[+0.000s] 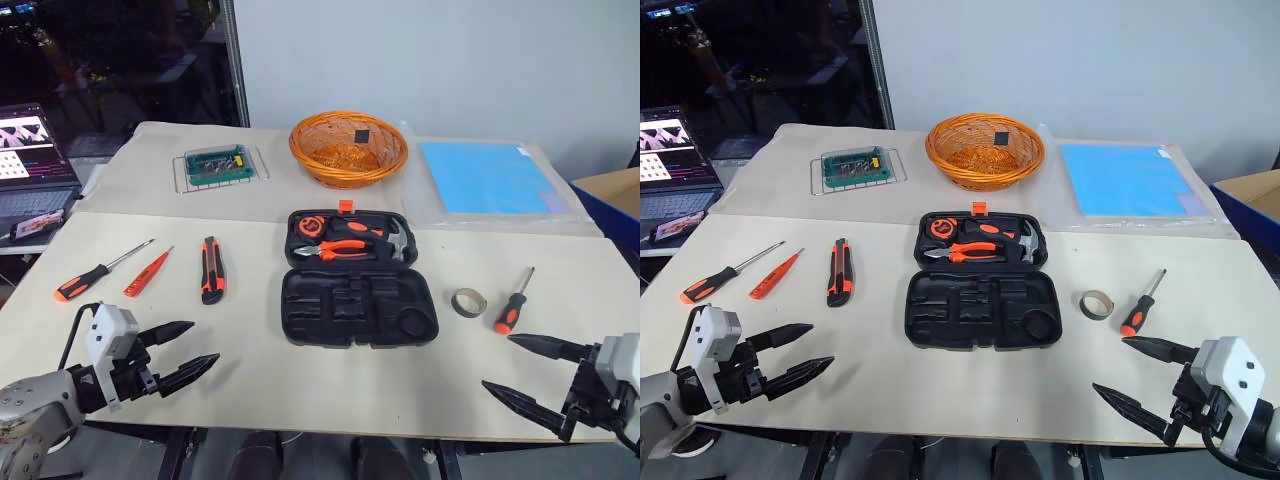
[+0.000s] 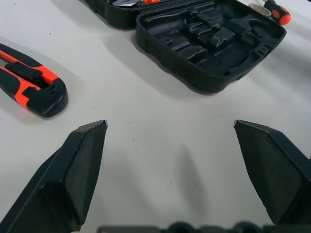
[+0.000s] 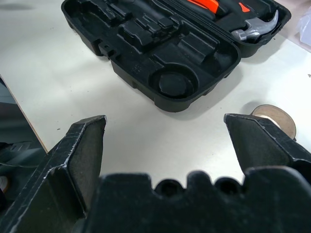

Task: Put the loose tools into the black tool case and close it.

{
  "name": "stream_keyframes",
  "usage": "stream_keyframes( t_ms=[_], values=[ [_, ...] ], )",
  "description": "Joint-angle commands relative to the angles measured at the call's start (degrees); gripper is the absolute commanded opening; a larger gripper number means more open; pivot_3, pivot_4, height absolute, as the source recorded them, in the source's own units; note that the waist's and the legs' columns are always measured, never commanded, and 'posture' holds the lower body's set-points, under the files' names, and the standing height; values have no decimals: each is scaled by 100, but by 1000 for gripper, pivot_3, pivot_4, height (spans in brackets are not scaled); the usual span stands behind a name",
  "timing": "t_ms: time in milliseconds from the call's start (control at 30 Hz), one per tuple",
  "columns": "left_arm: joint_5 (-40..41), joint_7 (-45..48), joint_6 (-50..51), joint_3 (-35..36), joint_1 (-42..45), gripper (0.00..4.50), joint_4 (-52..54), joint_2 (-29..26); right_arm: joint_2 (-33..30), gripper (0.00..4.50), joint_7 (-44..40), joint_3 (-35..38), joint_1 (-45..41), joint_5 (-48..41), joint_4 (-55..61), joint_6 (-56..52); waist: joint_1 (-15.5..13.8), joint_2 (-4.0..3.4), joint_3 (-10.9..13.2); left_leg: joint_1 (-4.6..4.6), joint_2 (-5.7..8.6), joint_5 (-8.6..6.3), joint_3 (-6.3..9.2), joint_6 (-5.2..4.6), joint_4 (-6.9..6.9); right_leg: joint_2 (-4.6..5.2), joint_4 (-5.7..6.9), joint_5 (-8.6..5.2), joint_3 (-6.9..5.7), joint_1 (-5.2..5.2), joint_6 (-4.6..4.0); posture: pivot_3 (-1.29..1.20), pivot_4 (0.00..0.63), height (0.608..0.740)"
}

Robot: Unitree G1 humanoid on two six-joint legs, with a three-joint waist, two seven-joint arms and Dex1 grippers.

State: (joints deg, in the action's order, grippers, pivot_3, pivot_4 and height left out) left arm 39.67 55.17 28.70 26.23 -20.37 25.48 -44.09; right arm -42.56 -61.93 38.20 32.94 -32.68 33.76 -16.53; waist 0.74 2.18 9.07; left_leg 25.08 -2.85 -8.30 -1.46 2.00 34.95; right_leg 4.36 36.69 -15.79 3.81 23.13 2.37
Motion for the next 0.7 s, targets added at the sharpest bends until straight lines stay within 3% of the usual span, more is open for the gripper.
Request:
stream_keyframes(
  t_ms=[33,133,233,300,500,567,700],
  values=[
    [176,-597,145,436,293,4481,-80,141,134,4500,180,-161,-318,-145,292,240,0,0,0,0,0,0,0,0,0,0,0,0,0,0,0,0,150,740],
    [476,-1894,847,1056,942,4481,-653,317,242,4500,506,-612,-1035,-624,709,110,24,8,1,-2,-7,1,1,-1,4,-6,15,1,-1,-5,1,0,150,740],
    [57,-2108,1329,1018,1548,4481,-1570,-343,4,4500,608,-1099,-1650,-875,1002,-203,28,12,3,-13,-7,2,8,-2,12,-16,41,6,-1,-8,6,0,150,740],
    [-75,-1655,1226,864,1875,4481,-2224,-800,-146,4500,728,-1422,-2010,-939,1102,-382,17,25,7,-41,-3,1,6,0,11,-14,37,5,-2,-7,5,0,150,740],
    [-1612,-70,-172,-789,3535,4481,-5065,-2256,-299,4500,1104,-2409,-3172,-1021,1247,-767,-27,76,7,-29,-3,-1,-12,3,-7,7,5,13,-9,4,-11,0,150,740],
    [-2269,225,-682,-1484,4516,4481,-6188,-2345,-287,4500,1168,-2618,-3422,-956,1226,-799,-60,79,6,-19,-2,-2,-20,4,-13,14,0,35,-9,11,-47,0,150,740],
    [-3355,382,-1502,-2408,6039,4481,-8009,-2190,-301,4500,1331,-2809,-3560,-894,1265,-880,-99,91,-1,42,-4,27,-22,-43,-8,0,8,50,-16,34,-18,0,150,740]
  ],
)
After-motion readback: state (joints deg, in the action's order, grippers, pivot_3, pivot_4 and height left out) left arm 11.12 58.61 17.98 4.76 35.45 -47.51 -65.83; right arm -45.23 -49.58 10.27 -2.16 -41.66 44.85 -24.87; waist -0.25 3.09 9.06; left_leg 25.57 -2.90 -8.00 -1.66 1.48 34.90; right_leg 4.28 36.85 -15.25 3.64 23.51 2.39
